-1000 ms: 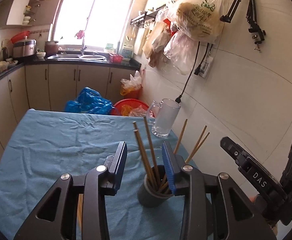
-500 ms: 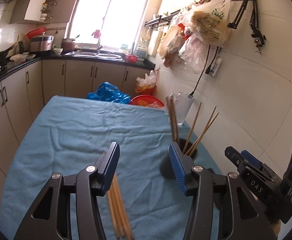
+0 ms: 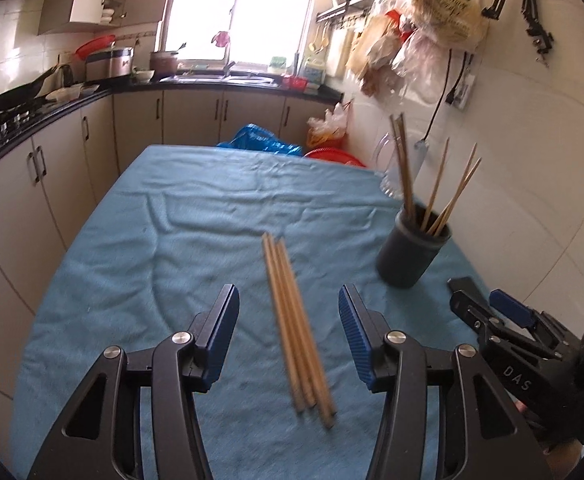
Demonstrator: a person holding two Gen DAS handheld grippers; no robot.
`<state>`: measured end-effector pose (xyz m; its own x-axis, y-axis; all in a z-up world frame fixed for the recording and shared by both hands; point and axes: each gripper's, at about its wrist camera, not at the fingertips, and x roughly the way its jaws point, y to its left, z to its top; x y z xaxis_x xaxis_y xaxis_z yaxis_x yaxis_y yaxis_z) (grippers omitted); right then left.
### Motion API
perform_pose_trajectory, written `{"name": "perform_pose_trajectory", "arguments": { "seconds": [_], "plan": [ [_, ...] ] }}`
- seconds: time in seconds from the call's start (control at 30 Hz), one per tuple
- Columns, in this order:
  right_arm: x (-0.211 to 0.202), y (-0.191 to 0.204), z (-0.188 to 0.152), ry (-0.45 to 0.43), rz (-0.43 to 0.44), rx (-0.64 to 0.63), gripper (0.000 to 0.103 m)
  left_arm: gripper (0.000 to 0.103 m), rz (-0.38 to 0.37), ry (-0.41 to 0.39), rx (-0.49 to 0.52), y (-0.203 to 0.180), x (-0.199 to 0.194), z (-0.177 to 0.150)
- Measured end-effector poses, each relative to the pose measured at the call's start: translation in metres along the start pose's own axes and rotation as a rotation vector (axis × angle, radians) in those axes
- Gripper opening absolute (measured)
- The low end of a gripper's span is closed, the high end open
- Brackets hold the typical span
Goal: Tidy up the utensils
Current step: 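Move the left gripper back over the chopsticks on the towel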
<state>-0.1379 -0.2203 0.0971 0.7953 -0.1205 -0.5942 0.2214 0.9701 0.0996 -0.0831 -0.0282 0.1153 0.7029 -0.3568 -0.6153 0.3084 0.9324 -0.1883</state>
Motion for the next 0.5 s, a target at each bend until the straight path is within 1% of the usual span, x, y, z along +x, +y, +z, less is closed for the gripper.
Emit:
{"name": "perform_pose_trajectory", "arguments": {
  "seconds": [0.17, 0.27, 0.43, 0.5],
  "plan": [
    [0.002, 0.008, -0.010, 0.014, -0.009, -0.006, 0.074, 0.051, 0.018, 0.040, -0.009, 0.009, 0.007, -0.012],
    [0.009, 0.010, -0.013, 0.033, -0.013, -0.002, 0.074, 0.052, 0.031, 0.054, -0.011, 0.013, 0.013, -0.014],
    [0.030, 0.018, -0.018, 0.110, 0.053, -0.015, 0.074, 0.054, 0.045, 0.101, -0.038, 0.025, 0.031, -0.012],
    [0.035, 0.022, -0.019, 0.121, 0.066, -0.026, 0.073, 0.054, 0.051, 0.122, -0.057, 0.032, 0.041, -0.011]
  ]
}}
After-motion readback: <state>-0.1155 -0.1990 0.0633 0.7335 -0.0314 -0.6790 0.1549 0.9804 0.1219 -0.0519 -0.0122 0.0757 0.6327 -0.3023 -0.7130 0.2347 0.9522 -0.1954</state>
